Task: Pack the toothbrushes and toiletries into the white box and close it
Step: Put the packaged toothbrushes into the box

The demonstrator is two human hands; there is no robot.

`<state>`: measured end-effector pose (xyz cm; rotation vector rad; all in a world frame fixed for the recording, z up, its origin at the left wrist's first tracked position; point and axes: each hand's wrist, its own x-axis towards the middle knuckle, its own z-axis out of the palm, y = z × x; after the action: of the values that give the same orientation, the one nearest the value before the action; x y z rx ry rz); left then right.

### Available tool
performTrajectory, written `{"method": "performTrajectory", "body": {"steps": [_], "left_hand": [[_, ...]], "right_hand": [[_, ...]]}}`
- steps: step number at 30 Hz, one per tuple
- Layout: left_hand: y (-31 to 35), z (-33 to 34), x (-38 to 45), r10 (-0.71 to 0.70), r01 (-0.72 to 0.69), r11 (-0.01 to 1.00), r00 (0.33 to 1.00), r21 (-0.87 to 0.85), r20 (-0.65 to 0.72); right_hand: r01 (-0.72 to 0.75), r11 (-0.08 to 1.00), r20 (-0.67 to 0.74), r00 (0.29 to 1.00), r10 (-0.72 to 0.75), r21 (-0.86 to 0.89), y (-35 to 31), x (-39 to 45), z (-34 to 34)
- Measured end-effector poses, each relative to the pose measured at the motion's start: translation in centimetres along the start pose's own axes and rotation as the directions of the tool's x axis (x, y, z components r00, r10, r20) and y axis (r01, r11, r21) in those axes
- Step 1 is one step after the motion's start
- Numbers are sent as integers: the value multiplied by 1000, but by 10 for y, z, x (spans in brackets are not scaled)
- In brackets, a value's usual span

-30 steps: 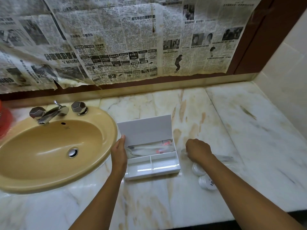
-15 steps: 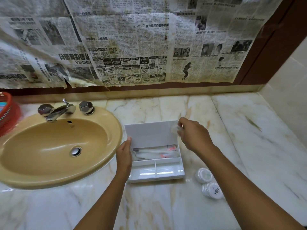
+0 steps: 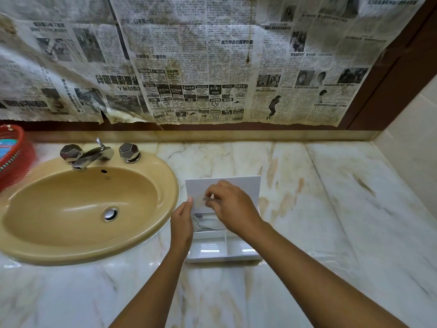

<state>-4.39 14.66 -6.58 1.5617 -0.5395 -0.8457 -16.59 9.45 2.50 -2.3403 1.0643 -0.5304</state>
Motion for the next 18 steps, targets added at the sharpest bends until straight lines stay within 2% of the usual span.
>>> {"method": "performTrajectory", "body": {"steps": [3,7,13,18], "left_hand": [[0,0,1,-29,29,999,1000,-24,3],[0,0,0,-34,34,999,999,-34,10],[-1,0,1,-42,42,998,999,-49,3],[1,0,1,-51,52,997,999,-62,9]], "right_hand": [[26,982,75,997,-12,-185,5,0,25],[-6,952,207,976,73,-306,10,-4,52],[-18,956,229,969,89,-294,15,-12,61],[94,957,231,972,-30,-273,10,-22,60]]}}
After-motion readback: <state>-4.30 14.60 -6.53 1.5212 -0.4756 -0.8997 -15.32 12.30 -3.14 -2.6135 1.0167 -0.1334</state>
